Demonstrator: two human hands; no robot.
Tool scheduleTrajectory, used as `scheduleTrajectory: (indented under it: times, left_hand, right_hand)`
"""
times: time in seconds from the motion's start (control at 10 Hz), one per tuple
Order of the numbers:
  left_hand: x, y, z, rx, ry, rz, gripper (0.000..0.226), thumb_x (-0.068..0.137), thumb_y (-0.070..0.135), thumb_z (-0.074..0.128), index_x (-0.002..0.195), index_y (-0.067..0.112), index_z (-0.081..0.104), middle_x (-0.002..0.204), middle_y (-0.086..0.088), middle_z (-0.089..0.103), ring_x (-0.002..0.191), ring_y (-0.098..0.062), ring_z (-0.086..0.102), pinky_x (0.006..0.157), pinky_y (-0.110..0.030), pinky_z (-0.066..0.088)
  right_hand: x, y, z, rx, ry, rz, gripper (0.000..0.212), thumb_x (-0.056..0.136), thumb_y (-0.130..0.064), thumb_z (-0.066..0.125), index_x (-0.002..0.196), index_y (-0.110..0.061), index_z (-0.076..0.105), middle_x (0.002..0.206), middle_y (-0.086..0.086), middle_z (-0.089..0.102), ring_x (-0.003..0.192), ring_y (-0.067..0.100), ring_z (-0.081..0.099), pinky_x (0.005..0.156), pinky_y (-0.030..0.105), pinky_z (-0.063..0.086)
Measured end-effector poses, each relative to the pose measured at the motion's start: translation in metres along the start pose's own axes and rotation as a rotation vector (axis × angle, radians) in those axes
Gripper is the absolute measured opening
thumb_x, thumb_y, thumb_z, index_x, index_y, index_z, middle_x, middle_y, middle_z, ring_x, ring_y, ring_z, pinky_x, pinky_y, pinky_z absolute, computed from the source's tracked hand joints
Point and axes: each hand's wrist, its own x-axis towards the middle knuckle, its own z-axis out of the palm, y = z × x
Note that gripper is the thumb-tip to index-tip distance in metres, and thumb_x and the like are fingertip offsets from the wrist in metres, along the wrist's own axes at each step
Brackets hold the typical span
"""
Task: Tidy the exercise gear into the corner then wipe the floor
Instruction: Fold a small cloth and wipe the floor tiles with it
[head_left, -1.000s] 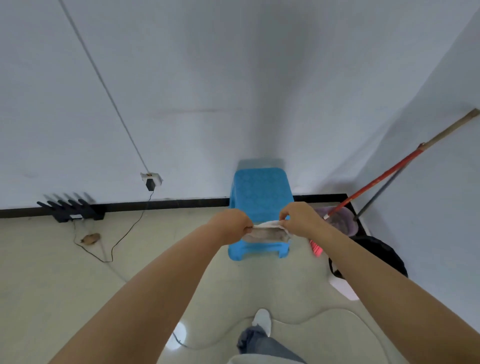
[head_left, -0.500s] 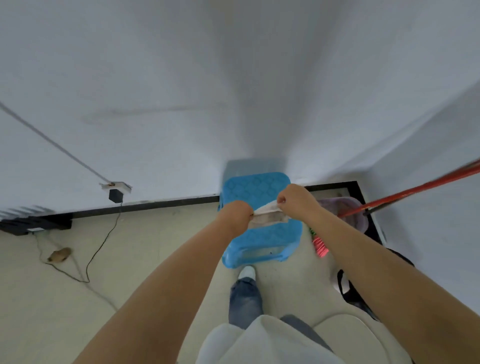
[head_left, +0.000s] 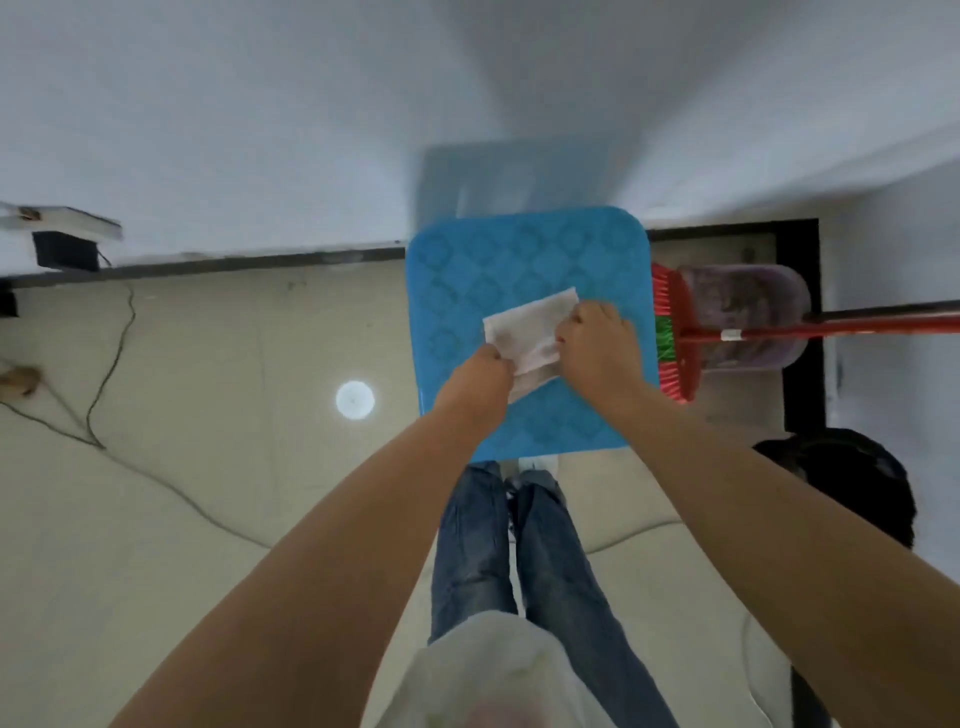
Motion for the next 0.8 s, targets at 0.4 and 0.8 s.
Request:
scheduleTrajectory:
  times: [0.4, 0.8]
  left_hand:
    - [-0.011, -0.019, 0.044, 0.184, 0.248, 0.083, 0.05, 0.065, 0.013, 0.069, 0.115, 0.009, 0.069, 0.124, -0.011, 0.063, 0.115, -0.032, 0.056, 0.082, -0.036, 0.054]
    - [0.006, -0.03, 0.046, 0.049, 0.237, -0.163, 0.061, 0.103, 0.029, 0.022, 0.15, 0.003, -0.008, 0.159, -0.012, -0.014, 0.148, -0.025, -0.013, 0.118, -0.031, -0.013]
  right_hand:
    - [-0.025, 0.012, 0.052, 0.11, 0.141, -0.026, 0.033, 0.064, -0.003, 0.07, 0.096, 0.001, 0.065, 0.116, 0.019, 0.063, 0.11, 0.042, 0.058, 0.093, 0.063, 0.041]
    - [-0.021, 0.052, -0.092, 1.334, 0.286, 0.029, 0.024, 0.068, -0.042, 0.073, 0.088, -0.029, 0.069, 0.089, -0.015, 0.072, 0.085, -0.001, 0.062, 0.084, 0.019, 0.049]
